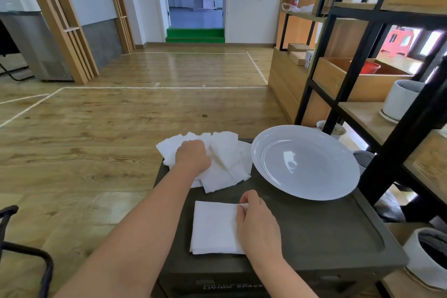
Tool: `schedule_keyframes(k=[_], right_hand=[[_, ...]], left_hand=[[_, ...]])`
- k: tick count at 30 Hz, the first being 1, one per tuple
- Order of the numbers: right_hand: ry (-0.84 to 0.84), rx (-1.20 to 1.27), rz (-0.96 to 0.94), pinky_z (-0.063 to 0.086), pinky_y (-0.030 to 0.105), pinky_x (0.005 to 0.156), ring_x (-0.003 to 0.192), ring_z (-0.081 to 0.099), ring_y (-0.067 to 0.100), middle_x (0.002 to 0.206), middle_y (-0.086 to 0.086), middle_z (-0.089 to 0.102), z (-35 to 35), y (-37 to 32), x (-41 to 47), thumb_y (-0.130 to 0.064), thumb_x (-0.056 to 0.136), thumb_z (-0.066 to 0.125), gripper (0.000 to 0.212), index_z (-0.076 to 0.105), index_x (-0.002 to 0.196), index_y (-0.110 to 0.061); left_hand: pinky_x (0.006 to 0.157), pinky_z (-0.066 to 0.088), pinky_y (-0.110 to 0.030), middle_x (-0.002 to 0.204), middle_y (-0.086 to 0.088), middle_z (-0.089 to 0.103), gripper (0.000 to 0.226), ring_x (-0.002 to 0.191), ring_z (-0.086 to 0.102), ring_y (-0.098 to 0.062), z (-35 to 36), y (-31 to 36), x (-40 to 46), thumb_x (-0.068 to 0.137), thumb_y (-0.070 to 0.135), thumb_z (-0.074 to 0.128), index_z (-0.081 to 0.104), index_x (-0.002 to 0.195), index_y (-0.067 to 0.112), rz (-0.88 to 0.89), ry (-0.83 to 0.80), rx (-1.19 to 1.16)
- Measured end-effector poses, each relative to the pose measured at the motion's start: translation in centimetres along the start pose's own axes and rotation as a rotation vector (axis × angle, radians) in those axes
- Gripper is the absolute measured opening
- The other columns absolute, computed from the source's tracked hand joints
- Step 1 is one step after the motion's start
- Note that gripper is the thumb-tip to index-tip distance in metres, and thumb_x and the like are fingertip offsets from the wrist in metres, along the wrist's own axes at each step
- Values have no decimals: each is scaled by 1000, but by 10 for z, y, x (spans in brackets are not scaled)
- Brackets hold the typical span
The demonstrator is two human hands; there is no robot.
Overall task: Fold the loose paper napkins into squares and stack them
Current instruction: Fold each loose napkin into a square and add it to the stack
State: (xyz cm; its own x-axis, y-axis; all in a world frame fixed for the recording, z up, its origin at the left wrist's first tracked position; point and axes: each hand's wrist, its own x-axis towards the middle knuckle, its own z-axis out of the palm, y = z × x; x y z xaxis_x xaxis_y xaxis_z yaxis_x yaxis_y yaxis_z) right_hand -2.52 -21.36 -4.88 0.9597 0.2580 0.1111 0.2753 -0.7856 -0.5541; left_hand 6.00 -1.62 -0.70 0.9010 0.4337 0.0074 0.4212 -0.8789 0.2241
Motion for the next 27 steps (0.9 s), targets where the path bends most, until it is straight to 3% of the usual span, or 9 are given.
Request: schedule_keyframes(k=[5,8,14,16,18,21,24,27], right_hand=[[29,12,-16,31,16,49,64,49,6,83,-11,49,0,1,0,-28,99,40,9,33,93,-31],[57,25,-24,31,15,49,64,48,6,82,-12,48,-1,1,-1,-27,98,42,11,33,92,-31],[155,229,4,35,14,52,60,49,6,71,-10,49,-9,0,-6,-29,92,55,11,46,87,-30],[197,398,23,39,13,57,63,52,5,70,-11,54,-17,-2,-9,-26,91,58,13,51,84,-35],[183,512,-3,42,10,62,75,57,0,80,-16,59,-23,-11,-14,-25,92,59,15,54,91,-39],[-2,699,-6,44,6,69,90,56,-11,95,-22,61,-31,-36,-21,-35,92,56,18,55,109,-40],[-210,1048,77,53,22,79,92,64,-1,99,-15,70,-41,-54,-23,-37,92,56,21,64,109,-28],[-209,1086,22,51,15,65,86,67,1,93,-14,73,-51,-52,-24,-25,92,58,13,70,98,-26]], left_hand=[[82,45,-31,112,-9,66,27,103,58,-24,5,-7,-7,93,10,43,64,111,8,4,152,-98],[71,43,-29,100,-7,69,25,93,60,-23,4,-13,-16,93,12,44,68,103,9,11,304,-210],[61,42,-17,78,18,63,11,73,57,0,-23,-7,-62,87,20,58,65,81,26,-133,419,-862],[69,47,-20,85,16,67,13,78,60,-2,-33,-6,-82,88,20,60,66,79,27,-196,352,-1191],[76,50,-26,99,4,70,11,86,63,-12,-40,-6,-103,91,17,58,69,88,18,-219,180,-1559],[76,57,-31,112,-9,69,21,98,68,-19,-42,-3,-139,96,15,50,65,107,7,-105,-87,-1955],[75,58,-35,116,-12,69,29,106,66,-26,-36,3,-173,95,18,50,60,120,8,-93,-207,-2134],[72,58,-32,119,-12,67,35,107,66,-25,-25,3,-197,93,24,51,59,125,13,-89,-164,-2116]])
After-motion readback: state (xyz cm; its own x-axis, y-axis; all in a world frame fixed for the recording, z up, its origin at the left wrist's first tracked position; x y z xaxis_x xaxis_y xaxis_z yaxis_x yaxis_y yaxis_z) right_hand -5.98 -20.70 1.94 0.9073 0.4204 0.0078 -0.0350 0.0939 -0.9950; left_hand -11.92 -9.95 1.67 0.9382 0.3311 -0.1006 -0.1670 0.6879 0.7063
